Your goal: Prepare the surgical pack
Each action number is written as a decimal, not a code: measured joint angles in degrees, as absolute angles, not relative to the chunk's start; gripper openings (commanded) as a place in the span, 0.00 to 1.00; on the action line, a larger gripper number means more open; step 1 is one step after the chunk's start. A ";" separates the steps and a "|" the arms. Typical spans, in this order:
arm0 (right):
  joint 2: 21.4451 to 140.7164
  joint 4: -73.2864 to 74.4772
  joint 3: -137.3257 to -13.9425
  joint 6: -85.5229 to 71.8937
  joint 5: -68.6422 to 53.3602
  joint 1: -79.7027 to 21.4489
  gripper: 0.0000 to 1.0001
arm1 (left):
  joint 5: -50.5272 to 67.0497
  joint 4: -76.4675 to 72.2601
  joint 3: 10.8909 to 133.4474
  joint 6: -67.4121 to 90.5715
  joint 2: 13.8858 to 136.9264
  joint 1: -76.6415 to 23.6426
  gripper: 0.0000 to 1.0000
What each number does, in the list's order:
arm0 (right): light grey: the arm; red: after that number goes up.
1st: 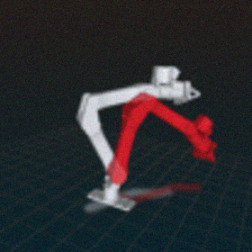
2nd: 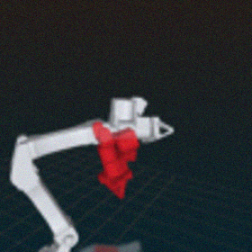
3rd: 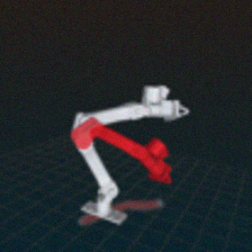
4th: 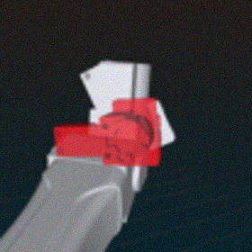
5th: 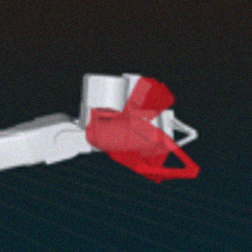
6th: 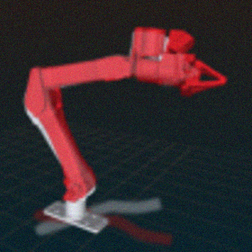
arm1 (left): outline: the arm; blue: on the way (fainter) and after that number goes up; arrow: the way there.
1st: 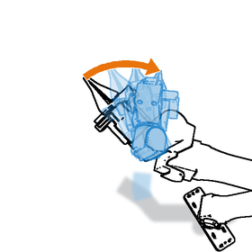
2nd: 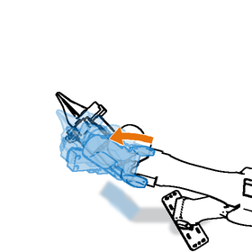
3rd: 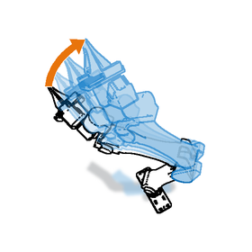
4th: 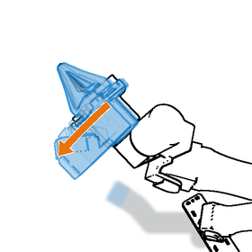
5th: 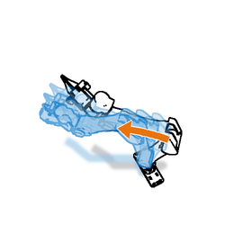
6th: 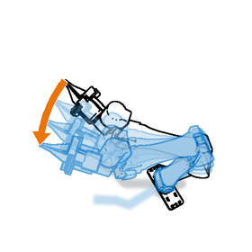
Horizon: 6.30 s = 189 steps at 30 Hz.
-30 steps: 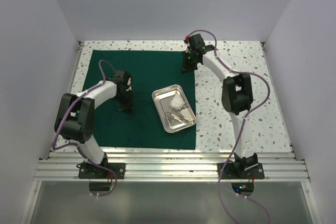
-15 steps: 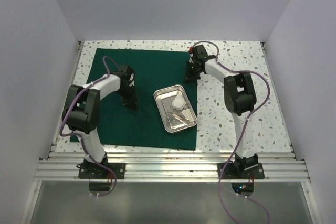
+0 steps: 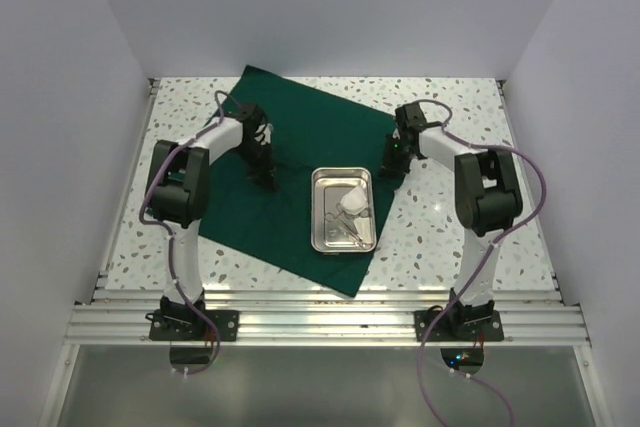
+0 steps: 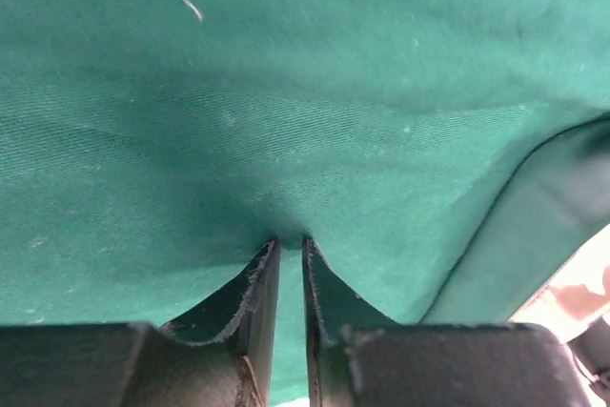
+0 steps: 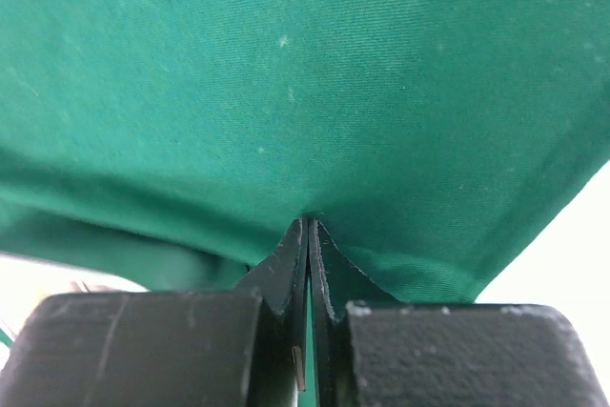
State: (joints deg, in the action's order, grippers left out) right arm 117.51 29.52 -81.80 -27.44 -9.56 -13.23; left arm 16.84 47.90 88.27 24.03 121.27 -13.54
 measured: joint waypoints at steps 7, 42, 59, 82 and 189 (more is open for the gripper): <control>109.06 34.92 -71.53 -26.26 -9.80 -11.81 0.26 | 19.79 46.63 91.29 21.41 122.80 -14.31 0.40; 108.73 45.80 -76.53 -19.68 -24.40 -18.13 0.31 | 24.60 37.89 83.35 22.59 116.46 -28.62 0.34; 109.91 34.24 -75.96 -32.49 -28.32 -23.99 0.00 | 14.24 52.47 97.73 15.81 122.65 -23.86 0.00; 116.51 37.45 -84.84 -32.93 -27.59 -27.20 0.80 | 9.96 49.84 108.81 15.94 123.44 -13.96 0.52; 132.44 50.02 -114.15 -9.06 -18.50 -23.44 0.27 | 14.85 37.36 62.33 45.25 98.70 -22.31 0.33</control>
